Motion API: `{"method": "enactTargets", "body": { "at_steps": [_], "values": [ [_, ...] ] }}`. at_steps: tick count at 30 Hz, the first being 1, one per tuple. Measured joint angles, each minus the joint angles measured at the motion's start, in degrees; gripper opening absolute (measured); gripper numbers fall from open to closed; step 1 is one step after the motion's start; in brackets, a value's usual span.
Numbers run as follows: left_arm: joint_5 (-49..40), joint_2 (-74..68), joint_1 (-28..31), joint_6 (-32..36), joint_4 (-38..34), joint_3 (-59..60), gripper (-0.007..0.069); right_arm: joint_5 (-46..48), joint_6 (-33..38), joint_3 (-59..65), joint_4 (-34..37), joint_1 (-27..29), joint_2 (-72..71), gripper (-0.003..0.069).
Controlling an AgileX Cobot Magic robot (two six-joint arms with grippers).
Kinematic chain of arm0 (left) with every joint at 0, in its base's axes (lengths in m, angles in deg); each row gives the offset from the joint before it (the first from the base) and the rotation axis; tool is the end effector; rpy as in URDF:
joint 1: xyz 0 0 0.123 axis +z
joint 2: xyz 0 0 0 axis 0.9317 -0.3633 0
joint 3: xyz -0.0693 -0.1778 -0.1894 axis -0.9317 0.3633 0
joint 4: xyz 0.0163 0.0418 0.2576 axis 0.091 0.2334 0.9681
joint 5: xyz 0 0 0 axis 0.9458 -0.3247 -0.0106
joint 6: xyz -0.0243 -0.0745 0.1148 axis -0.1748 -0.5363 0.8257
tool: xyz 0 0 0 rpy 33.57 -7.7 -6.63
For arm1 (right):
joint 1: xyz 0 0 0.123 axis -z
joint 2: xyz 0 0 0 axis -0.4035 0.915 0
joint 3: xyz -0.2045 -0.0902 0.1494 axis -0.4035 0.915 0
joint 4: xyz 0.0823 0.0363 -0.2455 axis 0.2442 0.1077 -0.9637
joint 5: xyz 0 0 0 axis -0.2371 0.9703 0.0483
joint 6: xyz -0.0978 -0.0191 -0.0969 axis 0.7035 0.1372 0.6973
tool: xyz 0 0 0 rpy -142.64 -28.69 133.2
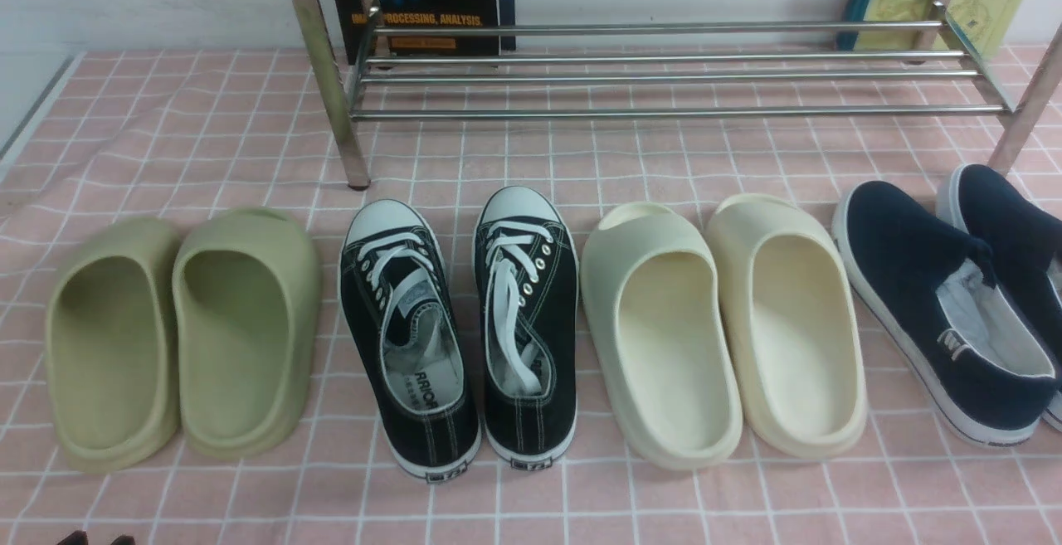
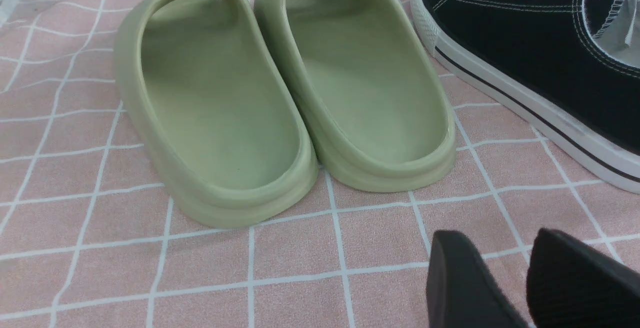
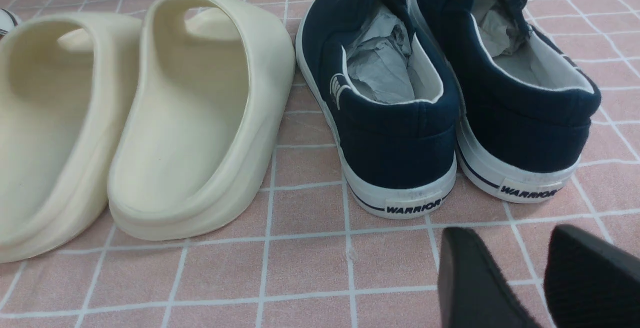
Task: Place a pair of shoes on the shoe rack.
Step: Use the left arm to grab the shoe closest to it
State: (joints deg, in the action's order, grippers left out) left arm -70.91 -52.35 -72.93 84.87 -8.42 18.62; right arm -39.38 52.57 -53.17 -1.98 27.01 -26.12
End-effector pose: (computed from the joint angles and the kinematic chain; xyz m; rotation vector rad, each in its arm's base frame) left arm 0.1234 -0.0146 0.1583 0.1640 1.8682 -0.0379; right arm 0.1247 0.0005 0.1618 0.1302 1.8566 0.0975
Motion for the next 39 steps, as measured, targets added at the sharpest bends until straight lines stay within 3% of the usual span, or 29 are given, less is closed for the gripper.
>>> {"method": "enactTargets", "body": {
  "at_steps": [33, 37, 39],
  "values": [
    [0.3, 0.0, 0.0, -0.4, 0.0, 0.0, 0.0240, 0.0, 0.0, 0.0, 0.0, 0.0, 0.0, 0.0239],
    [1.7, 0.0, 0.0, -5.0, -4.6, 0.3, 0.0240, 0.0, 0.0, 0.0, 0.0, 0.0, 0.0, 0.0239],
    [3.0, 0.0, 0.0, -10.1, -11.6, 0.4, 0.0240, 0.0, 0.0, 0.0, 0.0, 0.0, 0.0, 0.0239]
  ]
}}
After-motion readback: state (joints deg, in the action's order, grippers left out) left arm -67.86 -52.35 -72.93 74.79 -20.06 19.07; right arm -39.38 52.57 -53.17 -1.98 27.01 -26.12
